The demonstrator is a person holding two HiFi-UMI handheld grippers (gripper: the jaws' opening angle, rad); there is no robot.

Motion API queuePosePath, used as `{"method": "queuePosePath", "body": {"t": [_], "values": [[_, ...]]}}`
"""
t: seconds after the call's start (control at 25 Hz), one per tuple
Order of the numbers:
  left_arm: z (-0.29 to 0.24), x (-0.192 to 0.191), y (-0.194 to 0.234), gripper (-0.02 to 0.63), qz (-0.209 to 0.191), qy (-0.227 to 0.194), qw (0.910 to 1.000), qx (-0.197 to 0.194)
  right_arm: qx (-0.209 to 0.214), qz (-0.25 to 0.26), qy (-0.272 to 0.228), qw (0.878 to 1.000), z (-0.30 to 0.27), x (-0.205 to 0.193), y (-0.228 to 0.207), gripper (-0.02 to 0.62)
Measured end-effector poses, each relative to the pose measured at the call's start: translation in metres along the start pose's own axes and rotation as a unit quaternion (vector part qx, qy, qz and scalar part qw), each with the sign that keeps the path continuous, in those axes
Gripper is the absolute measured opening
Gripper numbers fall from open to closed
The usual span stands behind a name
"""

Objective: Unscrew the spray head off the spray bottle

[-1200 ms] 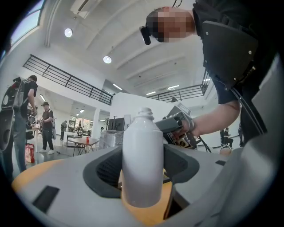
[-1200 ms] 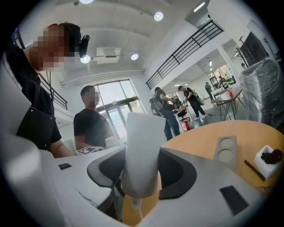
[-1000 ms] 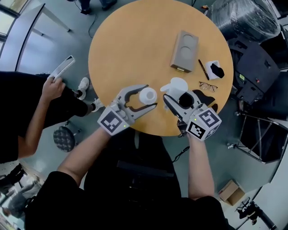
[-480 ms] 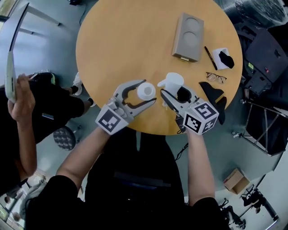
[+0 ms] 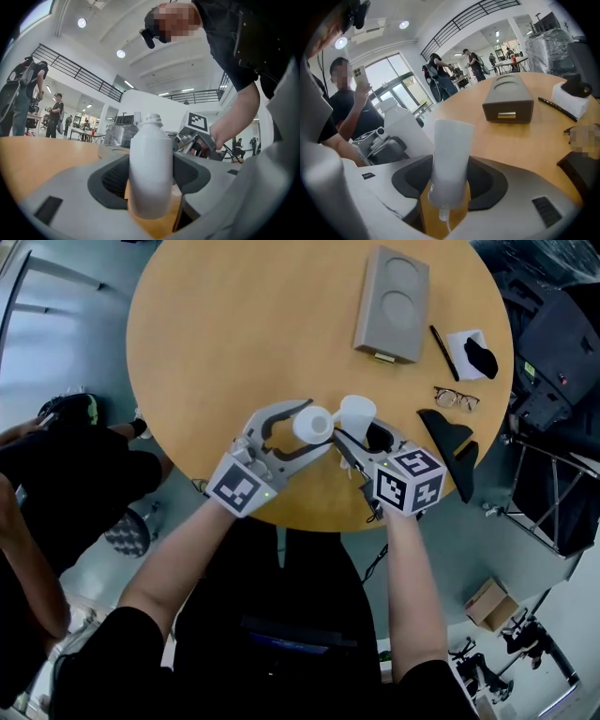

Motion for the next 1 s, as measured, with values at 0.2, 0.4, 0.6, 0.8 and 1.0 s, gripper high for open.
{"method": "queuePosePath", "body": {"t": [0.2,0.4,0.6,0.8,1.0], "values": [[-0.027,-0.033,0.001,0.307,-0.006,0.023,0.9996,-0.016,-0.011,-0.024,0.008,1.0,-0.015,-0.002,-0.029,0.23],[-0.04,-0.051,-0.002,0.307,-0.02,0.045,0.9982,-0.033,-0.018,-0.034,0.027,0.999,-0.026,-0.003,-0.044,0.232],[-0.042,-0.056,-0.004,0.307,-0.026,0.074,0.9956,-0.05,-0.031,-0.028,0.053,0.998,-0.031,-0.008,-0.049,0.233],[-0.031,-0.057,-0.005,0.307,-0.038,0.098,0.992,-0.071,-0.034,-0.028,0.053,0.998,-0.031,-0.009,-0.045,0.233],[-0.018,-0.062,-0.009,0.299,-0.038,0.115,0.9898,-0.075,-0.038,-0.017,0.054,0.998,-0.033,-0.015,-0.045,0.26]]}}
Point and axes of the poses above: the fingertips, and each gripper's own axes: z backward along the fingers, y to its left, x out of its top, the point moved 7 cm from there along z, backward along the fingers, and after that the axes turned 14 degrees about -z, right-handed, at the moved point
